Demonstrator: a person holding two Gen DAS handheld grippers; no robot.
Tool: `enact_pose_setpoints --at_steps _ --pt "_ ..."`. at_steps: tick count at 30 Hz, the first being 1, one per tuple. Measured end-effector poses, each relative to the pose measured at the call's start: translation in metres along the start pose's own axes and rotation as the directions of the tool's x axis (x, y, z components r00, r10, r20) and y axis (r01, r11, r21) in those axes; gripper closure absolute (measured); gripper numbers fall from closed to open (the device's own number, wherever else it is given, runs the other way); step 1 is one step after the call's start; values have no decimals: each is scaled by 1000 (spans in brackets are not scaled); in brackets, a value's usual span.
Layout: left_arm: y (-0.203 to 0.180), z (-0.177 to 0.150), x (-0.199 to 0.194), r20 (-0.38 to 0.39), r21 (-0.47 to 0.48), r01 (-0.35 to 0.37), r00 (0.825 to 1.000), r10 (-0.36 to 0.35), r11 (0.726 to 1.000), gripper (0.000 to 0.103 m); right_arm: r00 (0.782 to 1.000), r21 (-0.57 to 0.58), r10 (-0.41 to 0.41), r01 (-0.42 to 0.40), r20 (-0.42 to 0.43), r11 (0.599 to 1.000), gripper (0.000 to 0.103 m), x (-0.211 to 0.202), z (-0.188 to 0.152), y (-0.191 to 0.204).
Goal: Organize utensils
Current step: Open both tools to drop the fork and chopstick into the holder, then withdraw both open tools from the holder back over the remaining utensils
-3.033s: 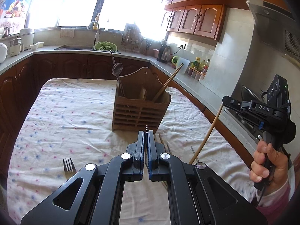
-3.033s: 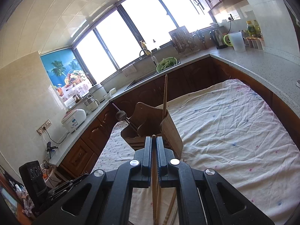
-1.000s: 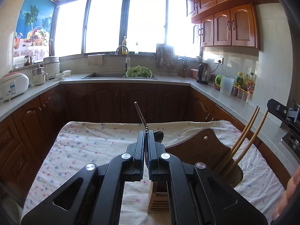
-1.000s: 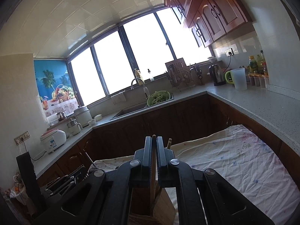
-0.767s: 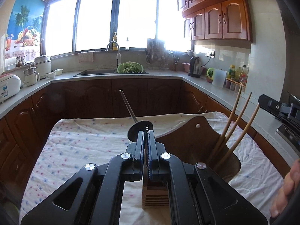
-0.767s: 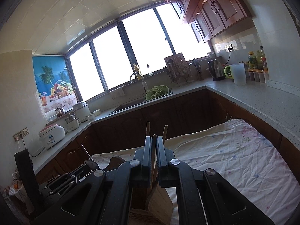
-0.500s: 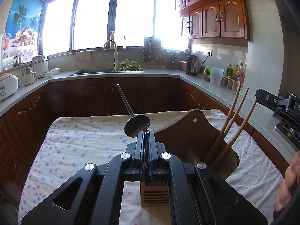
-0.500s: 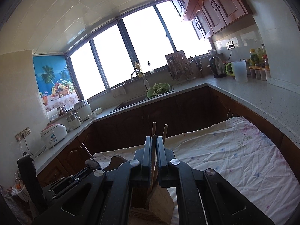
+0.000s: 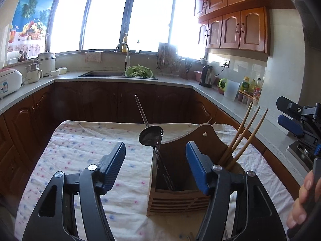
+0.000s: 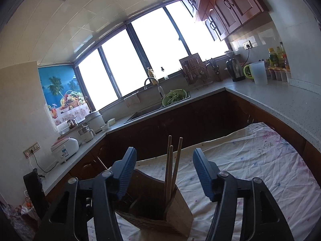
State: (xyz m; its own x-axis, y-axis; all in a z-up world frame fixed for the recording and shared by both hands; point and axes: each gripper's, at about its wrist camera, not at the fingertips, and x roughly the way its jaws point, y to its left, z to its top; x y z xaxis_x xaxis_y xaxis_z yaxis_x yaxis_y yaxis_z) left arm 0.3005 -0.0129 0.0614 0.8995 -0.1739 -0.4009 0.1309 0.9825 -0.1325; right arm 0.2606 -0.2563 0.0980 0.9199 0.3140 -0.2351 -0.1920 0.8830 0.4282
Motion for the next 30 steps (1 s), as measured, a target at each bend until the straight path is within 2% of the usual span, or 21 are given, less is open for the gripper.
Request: enact_pose_setpoints --at_steps 1,2,4,7,14,30 --pt "0 0 -3 -1 -5 -4 1000 4 1000 30 1000 7 1 -2 8 1000 25 -4 0 -1" --pt "2 -1 -6 -2 -12 -7 1000 7 1000 27 1000 15 5 -6 13 1000 22 -8 1 -2" --pt "6 -4 -12 -3 -28 -8 1000 8 1000 22 1000 30 20 -20 20 999 8 -15 0 -5" --pt "13 -10 -21 -24 -62 -12 1000 10 998 15 999 37 23 -24 22 999 3 -26 -3 -7" --pt "18 -37 -47 -90 -100 -10 996 1 995 10 1000 74 22 -20 -18 997 1 -56 -21 -20" --pt "16 -103 -96 -222 -166 -10 975 -27 986 10 986 146 -88 109 -144 983 1 -125 -88 -61"
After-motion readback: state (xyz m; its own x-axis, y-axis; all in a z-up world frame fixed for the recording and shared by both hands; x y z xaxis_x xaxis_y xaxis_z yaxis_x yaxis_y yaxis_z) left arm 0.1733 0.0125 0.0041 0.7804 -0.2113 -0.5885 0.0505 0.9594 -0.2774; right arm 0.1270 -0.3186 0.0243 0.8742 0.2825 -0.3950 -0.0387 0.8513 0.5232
